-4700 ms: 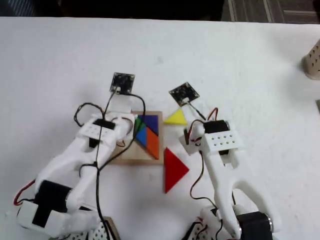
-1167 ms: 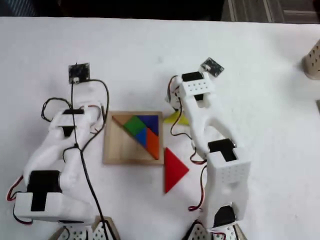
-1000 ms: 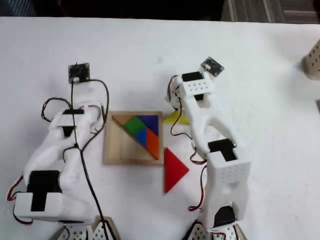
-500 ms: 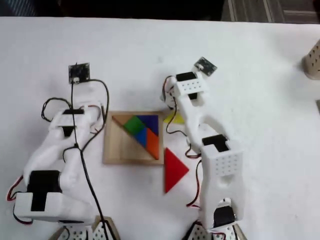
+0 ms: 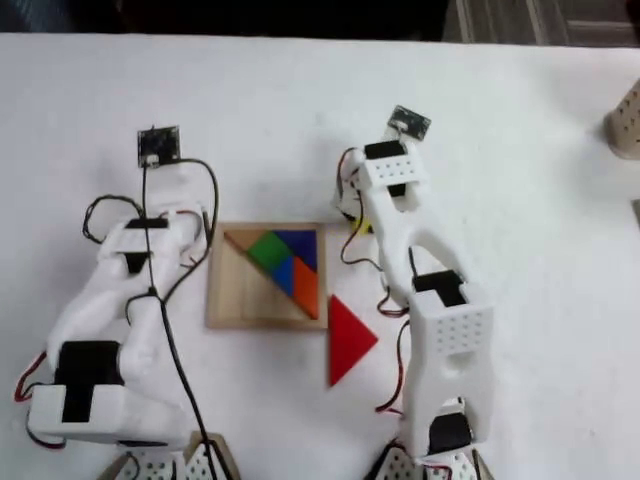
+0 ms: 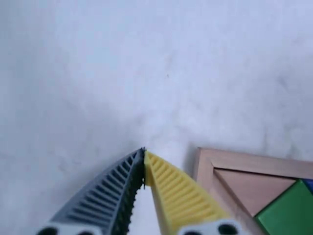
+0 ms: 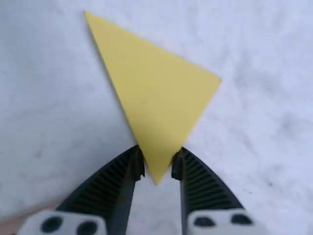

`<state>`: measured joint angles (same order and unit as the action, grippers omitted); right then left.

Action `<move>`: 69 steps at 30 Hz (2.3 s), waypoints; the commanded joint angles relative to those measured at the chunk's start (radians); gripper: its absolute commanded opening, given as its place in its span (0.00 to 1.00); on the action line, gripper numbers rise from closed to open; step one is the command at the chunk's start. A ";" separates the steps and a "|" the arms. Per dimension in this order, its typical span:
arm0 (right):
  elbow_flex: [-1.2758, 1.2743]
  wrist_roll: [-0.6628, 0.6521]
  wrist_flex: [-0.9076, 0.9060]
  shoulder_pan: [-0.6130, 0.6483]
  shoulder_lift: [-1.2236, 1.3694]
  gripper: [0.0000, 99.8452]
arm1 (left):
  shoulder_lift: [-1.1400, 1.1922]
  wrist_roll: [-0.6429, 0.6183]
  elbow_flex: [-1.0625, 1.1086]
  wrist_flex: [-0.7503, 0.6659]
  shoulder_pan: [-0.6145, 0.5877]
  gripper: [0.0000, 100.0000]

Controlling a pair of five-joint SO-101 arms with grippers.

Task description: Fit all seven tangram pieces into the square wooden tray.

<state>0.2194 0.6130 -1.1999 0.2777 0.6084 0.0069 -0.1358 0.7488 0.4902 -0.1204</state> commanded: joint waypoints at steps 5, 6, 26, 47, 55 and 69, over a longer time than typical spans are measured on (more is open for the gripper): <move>0.018 -0.026 -0.076 -0.002 -0.079 0.02 | -0.004 -0.005 -0.051 0.003 -0.012 0.02; 0.018 -0.031 -0.085 -0.005 -0.087 0.02 | -0.004 -0.005 -0.051 0.003 -0.012 0.02; 0.135 -0.305 0.061 -0.077 -0.087 0.34 | -0.004 -0.005 -0.051 0.003 -0.021 0.02; 0.551 -0.305 -0.216 -0.012 0.265 0.34 | -0.004 -0.005 -0.055 0.003 -0.025 0.02; 0.697 -0.315 -0.219 -0.093 0.346 0.34 | -0.004 -0.005 -0.054 0.003 -0.025 0.02; 0.790 -0.499 -0.239 -0.076 0.470 0.26 | -0.004 -0.005 -0.052 0.003 -0.027 0.02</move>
<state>0.9897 0.1343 -1.4576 0.2056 1.0764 0.0069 -0.1358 0.7488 0.4902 -0.1343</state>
